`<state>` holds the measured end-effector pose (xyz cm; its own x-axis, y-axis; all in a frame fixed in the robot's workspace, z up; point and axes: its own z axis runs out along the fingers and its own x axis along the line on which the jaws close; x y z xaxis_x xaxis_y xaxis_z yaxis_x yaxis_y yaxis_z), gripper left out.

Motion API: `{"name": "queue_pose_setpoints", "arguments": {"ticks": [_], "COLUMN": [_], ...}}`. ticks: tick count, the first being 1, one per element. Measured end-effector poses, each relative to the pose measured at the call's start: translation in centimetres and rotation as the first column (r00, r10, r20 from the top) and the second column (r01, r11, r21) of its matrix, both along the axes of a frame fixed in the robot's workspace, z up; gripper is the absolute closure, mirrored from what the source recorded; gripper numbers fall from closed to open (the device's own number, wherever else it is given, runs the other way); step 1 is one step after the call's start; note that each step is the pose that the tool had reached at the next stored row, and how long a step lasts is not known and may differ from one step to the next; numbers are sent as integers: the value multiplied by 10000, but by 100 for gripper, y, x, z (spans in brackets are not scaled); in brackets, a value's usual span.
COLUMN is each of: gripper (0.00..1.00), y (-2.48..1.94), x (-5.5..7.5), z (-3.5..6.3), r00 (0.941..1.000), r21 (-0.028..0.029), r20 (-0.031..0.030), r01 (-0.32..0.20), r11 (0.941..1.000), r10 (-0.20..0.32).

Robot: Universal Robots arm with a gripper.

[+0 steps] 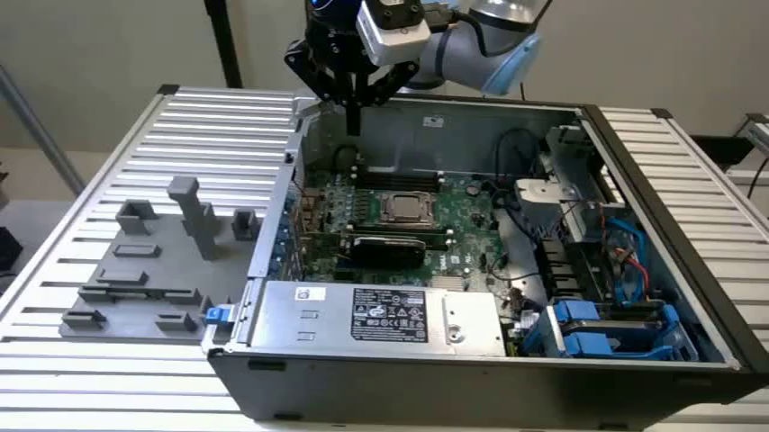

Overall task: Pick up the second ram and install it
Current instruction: 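Reach for the second ram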

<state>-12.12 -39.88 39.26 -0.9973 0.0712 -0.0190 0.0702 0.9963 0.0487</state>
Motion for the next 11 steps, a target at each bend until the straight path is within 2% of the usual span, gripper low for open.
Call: {"name": "queue_pose_setpoints", "arguments": {"ticks": [11], "gripper": [89], "y": [0], "x": [0], "z": [0], "r00": [10000], "r21": [0], "r20": [0], "r01": [0], "r11": [10000], "r10": [0]}}
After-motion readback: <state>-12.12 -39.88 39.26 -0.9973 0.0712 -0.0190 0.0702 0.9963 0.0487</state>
